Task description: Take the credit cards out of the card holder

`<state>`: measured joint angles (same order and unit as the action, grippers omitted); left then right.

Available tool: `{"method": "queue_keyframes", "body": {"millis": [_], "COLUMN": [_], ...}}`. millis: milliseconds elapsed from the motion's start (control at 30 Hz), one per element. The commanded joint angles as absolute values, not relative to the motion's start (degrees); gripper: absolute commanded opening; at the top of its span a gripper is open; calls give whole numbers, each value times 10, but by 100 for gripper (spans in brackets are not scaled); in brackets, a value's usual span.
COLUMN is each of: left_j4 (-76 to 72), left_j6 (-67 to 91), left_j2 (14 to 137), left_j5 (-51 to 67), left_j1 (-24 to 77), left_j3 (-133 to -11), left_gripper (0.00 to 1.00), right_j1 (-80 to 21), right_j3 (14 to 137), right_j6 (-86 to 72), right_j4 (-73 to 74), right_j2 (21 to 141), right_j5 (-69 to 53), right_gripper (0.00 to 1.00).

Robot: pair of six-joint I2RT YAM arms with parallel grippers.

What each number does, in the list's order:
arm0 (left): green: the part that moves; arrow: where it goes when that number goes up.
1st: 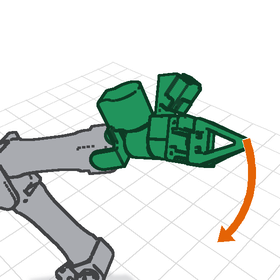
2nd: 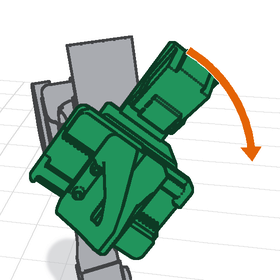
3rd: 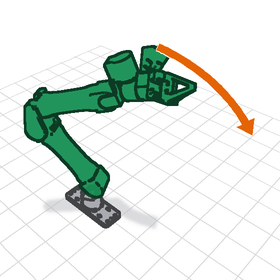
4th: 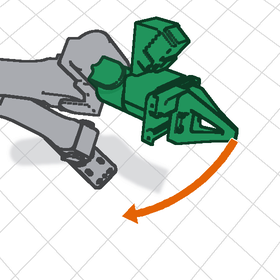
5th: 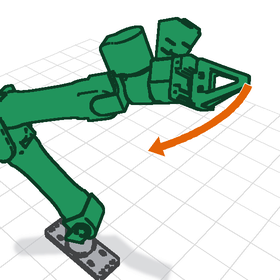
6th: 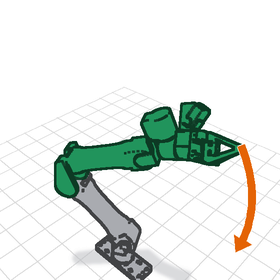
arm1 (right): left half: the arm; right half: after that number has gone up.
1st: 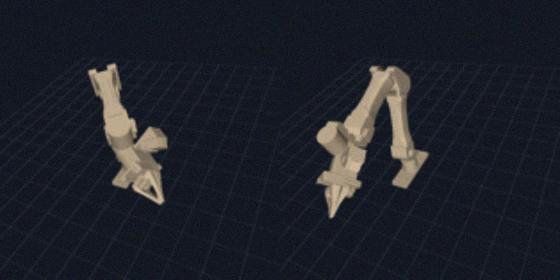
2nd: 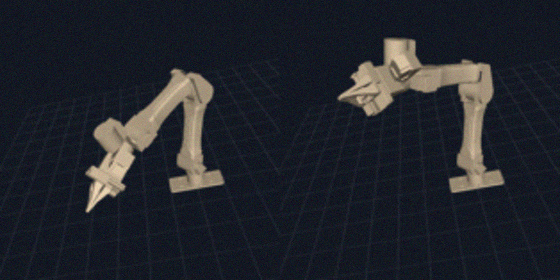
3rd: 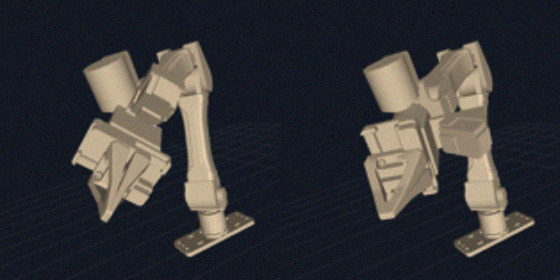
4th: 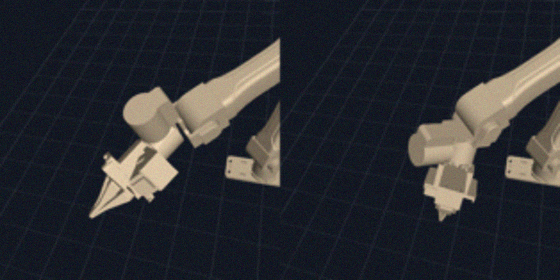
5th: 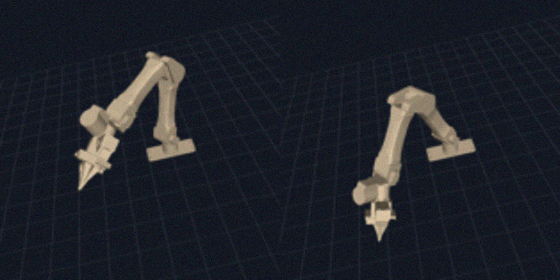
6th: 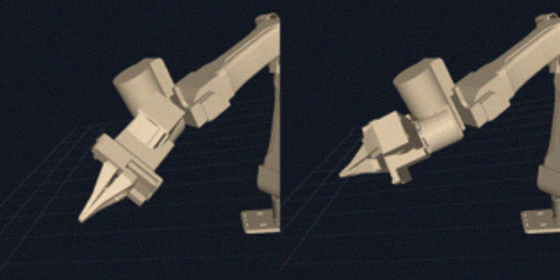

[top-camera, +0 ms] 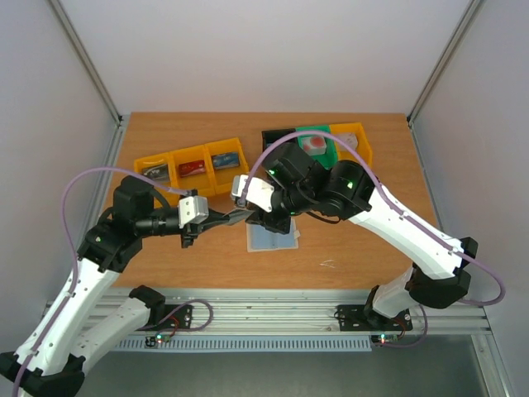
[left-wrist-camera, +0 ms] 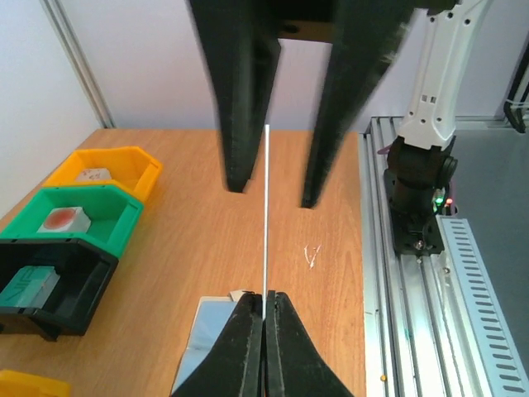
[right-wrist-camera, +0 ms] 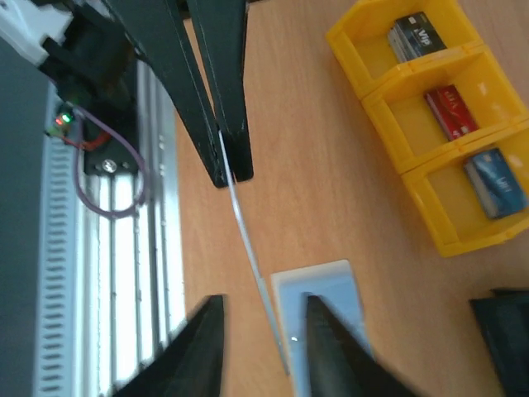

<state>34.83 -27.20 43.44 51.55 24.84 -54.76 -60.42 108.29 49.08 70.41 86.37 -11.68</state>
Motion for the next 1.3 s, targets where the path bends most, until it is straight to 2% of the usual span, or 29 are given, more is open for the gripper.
{"method": "queue_keyframes", "body": {"millis": [0,133,167,200,300,467,633,767,933,1267], "left_j4": [346,410,416,420,428,430,402,358,353,349], "left_j6": [-287,-429,-479,-510,-624,-788,-947,-1023,-1031,-1065], "left_j2": [427,442,448,455,493,604,738,825,945,1010], "left_j5": [449,315,283,250,189,200,146,117,96,125], "left_j1": [250,228,216,203,145,12,-91,-109,-119,-132], "left_j3": [-562,-559,-559,-559,-570,-615,-677,-706,-787,-787], "left_gripper": [0,0,0,0,0,0,0,0,0,0], "right_j1": [-586,-492,-468,-444,-393,-332,-280,-246,-209,-178], "right_j3": [1041,978,965,952,928,904,908,911,920,971], "right_j6": [487,442,429,421,412,419,471,490,499,503], "right_j4": [667,597,578,561,524,500,520,520,520,537], "right_j2": [834,791,781,772,755,755,764,774,797,859], "right_j5": [-65,-117,-140,-151,-177,-214,-248,-261,-285,-296], "right_gripper": [45,79,92,98,99,99,98,98,98,99]}}
